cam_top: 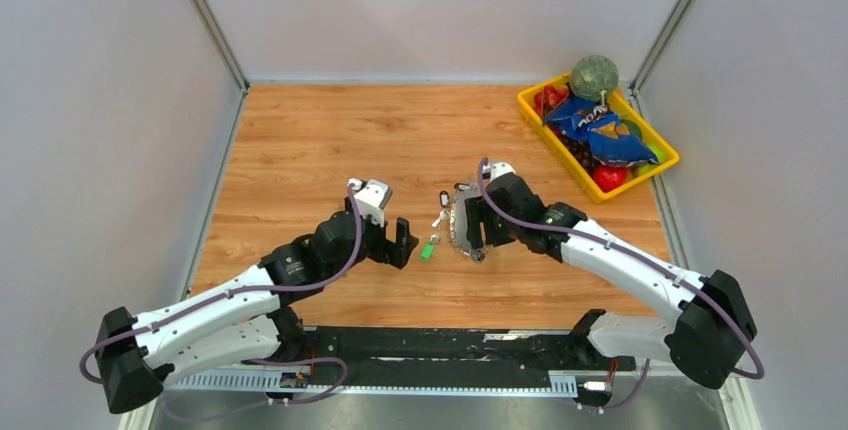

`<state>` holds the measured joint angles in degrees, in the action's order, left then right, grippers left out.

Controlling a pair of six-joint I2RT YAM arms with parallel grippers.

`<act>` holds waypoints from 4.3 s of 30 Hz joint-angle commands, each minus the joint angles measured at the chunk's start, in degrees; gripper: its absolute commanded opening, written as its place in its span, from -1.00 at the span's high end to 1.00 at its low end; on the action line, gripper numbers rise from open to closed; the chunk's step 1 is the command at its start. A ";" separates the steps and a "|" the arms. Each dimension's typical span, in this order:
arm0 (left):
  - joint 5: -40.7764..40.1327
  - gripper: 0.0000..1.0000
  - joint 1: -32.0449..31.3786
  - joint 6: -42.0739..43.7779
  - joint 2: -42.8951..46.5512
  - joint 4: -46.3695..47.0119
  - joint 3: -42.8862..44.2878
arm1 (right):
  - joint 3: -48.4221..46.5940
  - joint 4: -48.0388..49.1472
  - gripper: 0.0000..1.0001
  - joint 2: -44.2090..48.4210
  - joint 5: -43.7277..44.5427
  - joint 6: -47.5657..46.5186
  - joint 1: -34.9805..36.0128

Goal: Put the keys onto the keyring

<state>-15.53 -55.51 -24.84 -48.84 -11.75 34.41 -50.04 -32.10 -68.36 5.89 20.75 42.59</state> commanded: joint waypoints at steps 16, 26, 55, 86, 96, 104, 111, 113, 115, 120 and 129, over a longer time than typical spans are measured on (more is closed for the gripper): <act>2.43 -1.00 -0.04 -1.42 6.68 -1.19 -2.29 | 5.61 9.92 0.10 -9.55 14.75 23.75 11.22; 2.12 -1.00 -0.05 -0.72 7.96 -2.14 -2.68 | 4.96 10.67 0.29 -12.87 17.06 25.63 11.52; 1.44 -1.00 -0.12 0.31 6.84 -2.79 -2.08 | 3.59 10.93 0.94 -17.19 18.46 25.10 11.53; 19.53 -1.00 -0.05 0.82 11.11 -4.04 11.05 | -6.09 4.43 1.00 18.93 6.04 -6.37 11.60; 31.36 -1.00 -0.07 2.05 12.17 0.43 14.24 | -12.91 4.46 1.00 22.88 -17.59 -14.59 11.60; 38.99 -1.00 -0.06 1.83 13.94 10.36 13.18 | -12.65 11.75 1.00 24.28 -30.64 -16.49 11.72; 43.94 -1.00 -0.09 1.80 13.51 18.88 11.22 | -12.20 20.25 1.00 23.66 -39.06 -13.23 11.89; 44.96 -0.98 -0.09 1.59 12.98 20.46 11.06 | -12.19 22.11 1.00 23.56 -40.03 -12.62 12.36; 45.44 -0.92 -0.10 1.66 12.39 21.10 11.11 | -12.27 23.47 1.00 23.30 -40.46 -12.24 12.81; 46.44 -0.69 -0.05 1.77 11.27 22.89 11.18 | -12.75 26.69 1.00 21.69 -40.72 -11.23 14.49; 48.01 0.13 -0.04 1.31 10.67 25.08 11.33 | -13.05 31.37 1.00 20.28 -36.44 -10.53 19.23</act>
<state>30.46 -55.51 -23.73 -38.30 9.80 45.74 -60.51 -8.64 -48.71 -32.38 8.93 59.99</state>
